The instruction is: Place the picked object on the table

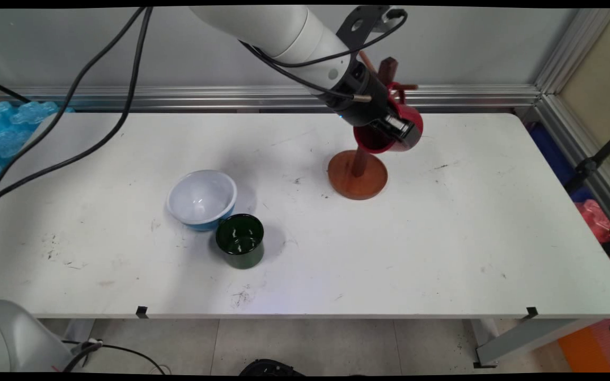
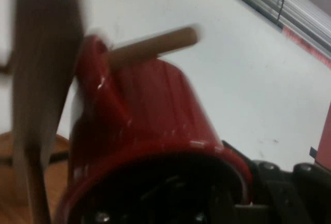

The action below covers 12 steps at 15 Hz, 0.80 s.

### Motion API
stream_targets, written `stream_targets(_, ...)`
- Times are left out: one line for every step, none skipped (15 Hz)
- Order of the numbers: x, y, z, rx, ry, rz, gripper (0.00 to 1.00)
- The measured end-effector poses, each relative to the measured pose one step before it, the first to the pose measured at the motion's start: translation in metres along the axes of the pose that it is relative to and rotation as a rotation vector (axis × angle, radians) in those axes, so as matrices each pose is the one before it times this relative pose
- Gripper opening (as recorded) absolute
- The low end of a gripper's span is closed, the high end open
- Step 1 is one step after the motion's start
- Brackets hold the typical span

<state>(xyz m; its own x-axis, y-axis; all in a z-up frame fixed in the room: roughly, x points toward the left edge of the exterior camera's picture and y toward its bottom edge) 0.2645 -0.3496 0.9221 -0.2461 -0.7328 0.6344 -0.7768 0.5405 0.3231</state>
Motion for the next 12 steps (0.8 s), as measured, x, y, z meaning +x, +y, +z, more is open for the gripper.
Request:
stream_targets(-0.00043, -0.00056, 0.00047, 0.00105, -0.00170, -0.00260, 0.00)
stream_targets(-0.00049, -0.00073, 0.00028, 0.00172, -0.00134, -0.00225, 0.00)
stream_targets(-0.00045, -0.00085, -0.00013, 0.00155, -0.00101, -0.00129, 0.00)
stream_targets(-0.00017, -0.00086, -0.00020, 0.00185, -0.00074, -0.00113, 0.00)
stream_targets(0.00029, -0.00051, -0.00023, 0.00097, 0.00022, 0.00008, 0.00)
stream_targets(0.00039, -0.00099, -0.00087, 0.00131, 0.00114, -0.00009, 0.00)
stream_targets(0.00061, -0.00049, -0.00099, 0.00073, 0.00111, 0.00113, 0.00)
stream_targets(0.00071, -0.00047, -0.00134, 0.00033, 0.00149, 0.00144, 0.00)
stream_targets(0.00076, 0.00005, -0.00125, -0.00106, 0.00103, 0.00256, 0.00)
stream_targets(0.00063, 0.00031, -0.00208, -0.00225, 0.00105, 0.00316, 0.00)
stream_targets(0.00045, 0.00072, -0.00298, -0.00344, 0.00059, 0.00418, 0.00)
stream_targets(0.00036, 0.00073, -0.00188, -0.00320, -0.00026, 0.00389, 0.00)
